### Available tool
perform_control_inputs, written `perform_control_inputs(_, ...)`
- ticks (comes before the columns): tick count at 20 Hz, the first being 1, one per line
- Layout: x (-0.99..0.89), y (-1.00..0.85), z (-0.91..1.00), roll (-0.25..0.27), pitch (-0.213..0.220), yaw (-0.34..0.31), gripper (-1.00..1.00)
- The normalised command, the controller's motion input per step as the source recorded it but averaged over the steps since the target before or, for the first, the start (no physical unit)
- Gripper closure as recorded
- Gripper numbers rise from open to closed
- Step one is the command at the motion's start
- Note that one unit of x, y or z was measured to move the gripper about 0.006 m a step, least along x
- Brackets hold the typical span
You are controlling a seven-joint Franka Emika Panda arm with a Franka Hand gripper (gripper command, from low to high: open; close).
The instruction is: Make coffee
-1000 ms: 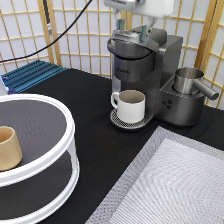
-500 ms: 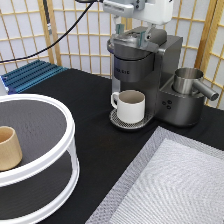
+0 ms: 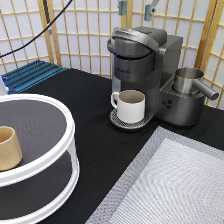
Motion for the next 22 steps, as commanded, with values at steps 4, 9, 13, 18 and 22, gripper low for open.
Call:
perform_control_inputs(4,-0.2,-0.62,-0.28,0.014,0.0,-0.126,-1.0)
perform_control_inputs(9,-0.02,-0.04,-0.54,-0.026,0.0,-0.1,-1.0)
perform_control_inputs(13,0.01,0.39,-0.95,-0.103,0.0,-0.023,-1.0)
perform_control_inputs(18,0.0,0.06,-1.0,-0.059,0.0,0.0,-1.0)
perform_control_inputs(22,0.0,0.13,-0.9,-0.13,0.017,-0.001,-1.0)
